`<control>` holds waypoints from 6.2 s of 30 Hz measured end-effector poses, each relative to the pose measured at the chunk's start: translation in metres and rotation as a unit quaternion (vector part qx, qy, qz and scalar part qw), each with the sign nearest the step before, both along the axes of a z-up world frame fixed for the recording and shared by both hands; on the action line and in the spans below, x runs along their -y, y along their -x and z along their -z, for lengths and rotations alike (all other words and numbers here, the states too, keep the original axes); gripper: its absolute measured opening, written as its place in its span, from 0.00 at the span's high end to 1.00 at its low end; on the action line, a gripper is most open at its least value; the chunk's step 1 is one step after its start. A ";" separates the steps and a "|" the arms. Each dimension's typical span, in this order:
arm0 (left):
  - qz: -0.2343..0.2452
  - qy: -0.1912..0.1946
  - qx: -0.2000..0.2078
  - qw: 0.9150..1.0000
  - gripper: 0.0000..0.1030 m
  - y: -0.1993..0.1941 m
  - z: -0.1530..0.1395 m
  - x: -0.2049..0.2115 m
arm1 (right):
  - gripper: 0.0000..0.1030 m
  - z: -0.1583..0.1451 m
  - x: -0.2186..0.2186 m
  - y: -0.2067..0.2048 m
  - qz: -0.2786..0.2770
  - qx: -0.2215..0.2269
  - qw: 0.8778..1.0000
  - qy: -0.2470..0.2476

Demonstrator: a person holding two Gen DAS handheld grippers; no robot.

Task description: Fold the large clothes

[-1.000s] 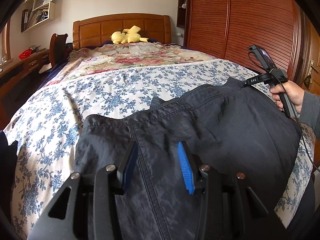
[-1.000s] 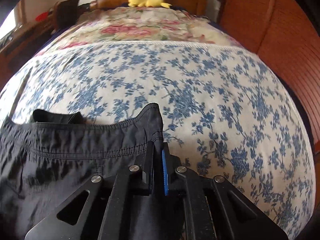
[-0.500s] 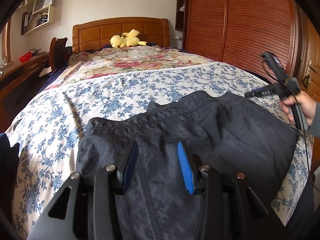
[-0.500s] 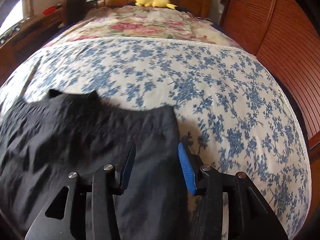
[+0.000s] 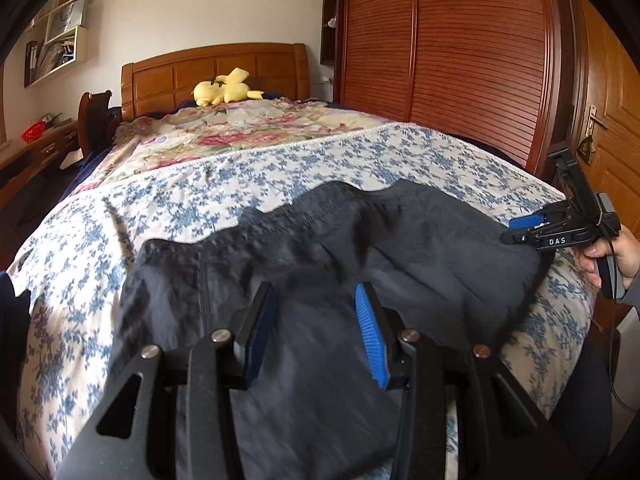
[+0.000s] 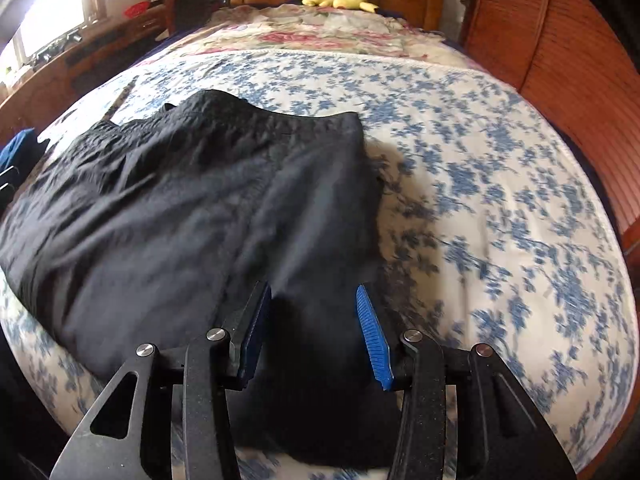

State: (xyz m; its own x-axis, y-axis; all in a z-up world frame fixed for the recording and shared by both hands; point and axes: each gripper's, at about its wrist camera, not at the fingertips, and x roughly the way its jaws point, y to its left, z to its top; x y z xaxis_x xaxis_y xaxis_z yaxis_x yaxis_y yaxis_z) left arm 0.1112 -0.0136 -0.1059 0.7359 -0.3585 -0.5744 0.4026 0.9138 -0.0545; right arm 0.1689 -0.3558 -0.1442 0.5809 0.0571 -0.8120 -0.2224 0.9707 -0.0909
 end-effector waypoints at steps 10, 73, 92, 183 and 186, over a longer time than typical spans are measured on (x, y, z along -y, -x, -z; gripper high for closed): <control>-0.027 -0.034 -0.038 0.998 0.61 0.029 0.013 0.001 | 0.56 -0.007 -0.011 0.044 -0.052 0.029 0.998 -0.025; 0.017 -0.070 -0.098 0.993 0.41 0.023 0.050 0.056 | 0.51 0.034 0.057 0.058 0.010 -0.020 0.997 -0.070; 0.016 -0.069 -0.074 0.995 0.41 0.035 0.020 0.049 | 0.94 -0.034 0.032 0.059 -0.039 0.071 0.984 -0.161; -0.078 0.015 -0.093 0.992 0.56 0.009 0.013 -0.061 | 0.65 0.008 -0.174 0.048 -0.191 0.024 0.972 -0.135; -0.071 0.039 -0.110 0.991 0.82 0.010 0.017 -0.063 | 0.65 0.007 -0.177 0.048 -0.194 0.025 0.973 -0.123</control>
State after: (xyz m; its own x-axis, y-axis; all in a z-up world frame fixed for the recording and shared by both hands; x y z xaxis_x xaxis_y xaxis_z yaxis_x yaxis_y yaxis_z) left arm 0.1013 0.0498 -0.1230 0.6417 -0.3099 -0.7016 0.2413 0.9499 -0.1988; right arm 0.1208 -0.1784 -0.1517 0.5148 0.4698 -0.7171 -0.5781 0.8079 0.1143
